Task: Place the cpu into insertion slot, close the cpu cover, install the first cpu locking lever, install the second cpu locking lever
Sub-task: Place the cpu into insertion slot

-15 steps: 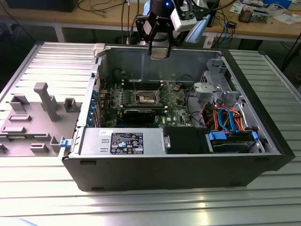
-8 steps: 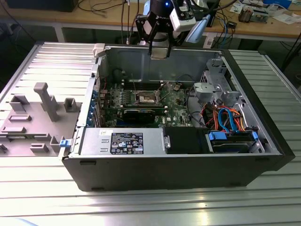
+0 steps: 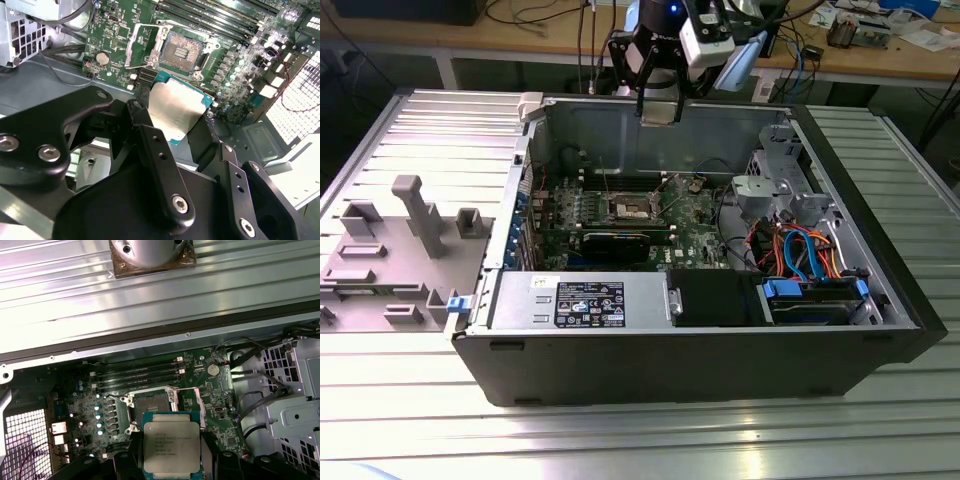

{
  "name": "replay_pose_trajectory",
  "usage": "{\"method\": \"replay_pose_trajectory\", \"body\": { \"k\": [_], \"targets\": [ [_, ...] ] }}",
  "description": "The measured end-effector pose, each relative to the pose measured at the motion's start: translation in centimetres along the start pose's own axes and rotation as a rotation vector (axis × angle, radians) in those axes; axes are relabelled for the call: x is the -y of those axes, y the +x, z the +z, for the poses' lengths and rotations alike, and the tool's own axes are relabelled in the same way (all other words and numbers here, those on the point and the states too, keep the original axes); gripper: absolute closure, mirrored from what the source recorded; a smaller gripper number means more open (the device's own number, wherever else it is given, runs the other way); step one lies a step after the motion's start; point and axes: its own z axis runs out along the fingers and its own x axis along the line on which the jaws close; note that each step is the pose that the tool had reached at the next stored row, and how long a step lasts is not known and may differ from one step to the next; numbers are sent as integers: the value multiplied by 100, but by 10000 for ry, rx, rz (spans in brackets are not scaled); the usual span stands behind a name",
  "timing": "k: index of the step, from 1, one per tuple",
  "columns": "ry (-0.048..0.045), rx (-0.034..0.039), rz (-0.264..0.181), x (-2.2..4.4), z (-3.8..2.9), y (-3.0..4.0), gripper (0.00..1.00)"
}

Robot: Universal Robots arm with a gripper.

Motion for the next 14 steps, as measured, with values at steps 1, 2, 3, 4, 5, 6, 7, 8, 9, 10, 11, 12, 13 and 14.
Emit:
{"method": "replay_pose_trajectory", "body": {
  "k": [1,2,3,4,5,6,7,8,9,10,11,12,13,14],
  "targets": [
    [-1,5,57,0,0,0,45],
    [-3,12,137,0,0,1,45],
    [-5,23,259,0,0,2,45],
    [-6,26,291,0,0,2,45],
    [-5,26,292,0,0,2,45],
    [-6,26,293,0,0,2,45],
    [-6,26,294,0,0,2,45],
    [-5,26,294,0,0,2,45],
    [-6,26,296,0,0,2,45],
    [-6,27,301,0,0,2,45],
    [-6,28,311,0,0,2,45],
    [-7,29,331,0,0,2,45],
    [-7,32,357,0,0,2,45],
    [-8,36,403,0,0,2,45]
  ]
}}
